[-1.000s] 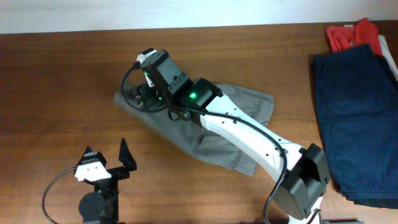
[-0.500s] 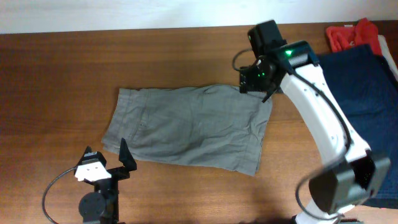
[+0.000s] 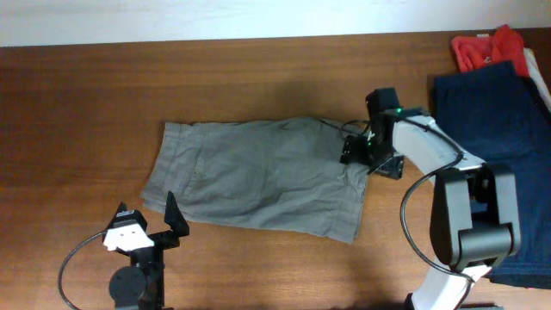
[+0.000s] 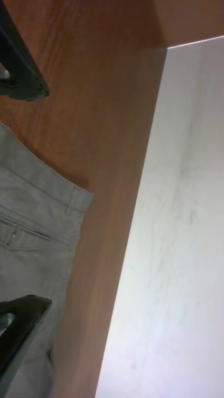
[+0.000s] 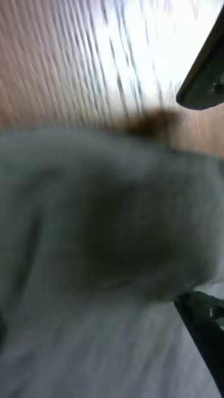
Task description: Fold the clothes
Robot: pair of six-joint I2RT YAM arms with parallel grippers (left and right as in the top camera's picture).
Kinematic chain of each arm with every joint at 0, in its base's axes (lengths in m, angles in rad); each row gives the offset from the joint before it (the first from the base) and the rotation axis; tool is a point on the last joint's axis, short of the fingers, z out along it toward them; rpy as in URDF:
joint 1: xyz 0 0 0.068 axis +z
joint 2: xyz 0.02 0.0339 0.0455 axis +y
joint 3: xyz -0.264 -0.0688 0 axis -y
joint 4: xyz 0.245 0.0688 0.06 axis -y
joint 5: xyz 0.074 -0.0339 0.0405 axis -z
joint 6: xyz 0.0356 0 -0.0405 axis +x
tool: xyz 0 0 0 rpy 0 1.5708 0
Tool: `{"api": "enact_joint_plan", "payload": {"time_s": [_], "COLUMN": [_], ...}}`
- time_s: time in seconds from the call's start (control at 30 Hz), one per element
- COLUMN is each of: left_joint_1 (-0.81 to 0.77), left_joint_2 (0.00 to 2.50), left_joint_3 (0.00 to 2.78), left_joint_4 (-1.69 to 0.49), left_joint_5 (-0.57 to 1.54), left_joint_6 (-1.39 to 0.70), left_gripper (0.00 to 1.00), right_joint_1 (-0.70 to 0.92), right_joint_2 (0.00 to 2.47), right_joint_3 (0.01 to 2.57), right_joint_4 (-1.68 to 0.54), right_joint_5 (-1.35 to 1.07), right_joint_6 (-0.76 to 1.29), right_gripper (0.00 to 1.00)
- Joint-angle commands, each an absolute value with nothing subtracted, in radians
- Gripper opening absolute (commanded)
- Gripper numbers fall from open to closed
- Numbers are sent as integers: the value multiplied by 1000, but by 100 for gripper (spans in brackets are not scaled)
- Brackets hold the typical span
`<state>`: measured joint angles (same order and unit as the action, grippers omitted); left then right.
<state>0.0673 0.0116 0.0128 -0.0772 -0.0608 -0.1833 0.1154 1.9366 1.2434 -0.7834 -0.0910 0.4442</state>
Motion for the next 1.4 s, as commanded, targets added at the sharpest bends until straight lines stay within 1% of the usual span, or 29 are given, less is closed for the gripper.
{"api": "enact_joint_plan", "payload": {"time_s": [0.0,0.07,0.1,0.13,0.17,0.23,0.37,0.5,0.53,0.57,0.6,0.73,0.87,0.93,1.2,1.27,1.37], "left_joint_1": [64,64,64,64,64,64,64,64,64,64,64,64,64,64,64,64,64], "left_joint_2": [7,7,7,7,7,7,7,7,7,7,7,7,7,7,7,7,7], "left_joint_3": [9,9,9,9,9,9,9,9,9,9,9,9,9,9,9,9,9], "left_joint_4": [-77,-77,-76,-76,-76,-77,-76,-76,-77,-76,-77,-77,-77,-76,-76,-76,-77], "left_joint_5": [-68,-68,-68,-68,-68,-68,-68,-68,-68,-68,-68,-68,-68,-68,-68,-68,-68], "left_joint_6": [-185,-185,-185,-185,-185,-185,-185,-185,-185,-185,-185,-185,-185,-185,-185,-185,-185], "left_gripper": [99,99,99,99,99,99,99,99,99,99,99,99,99,99,99,99,99], "right_joint_1": [126,126,126,126,126,125,109,83,83,83,83,83,68,8,-345,-398,-429], "right_joint_2": [1938,1938,1938,1938,1938,1938,1938,1938,1938,1938,1938,1938,1938,1937,1937,1937,1937], "right_joint_3": [1200,1199,1199,1199,1199,1208,1305,1449,1489,1524,1543,1621,1770,1851,1881,1881,1881], "right_joint_4": [-731,-688,-655,-621,-569,-513,-537,-593,-616,-641,-661,-775,-936,-1015,-1119,-1119,-1119], "right_joint_5": [-113,-112,-112,-109,-109,-93,17,25,43,43,43,75,244,333,323,321,281], "right_joint_6": [446,446,446,445,417,393,393,342,337,318,318,318,319,350,348,349,348], "right_gripper": [75,38,27,26,20,6,4,4,11,59,98,98,98,98,98,98,98]}}
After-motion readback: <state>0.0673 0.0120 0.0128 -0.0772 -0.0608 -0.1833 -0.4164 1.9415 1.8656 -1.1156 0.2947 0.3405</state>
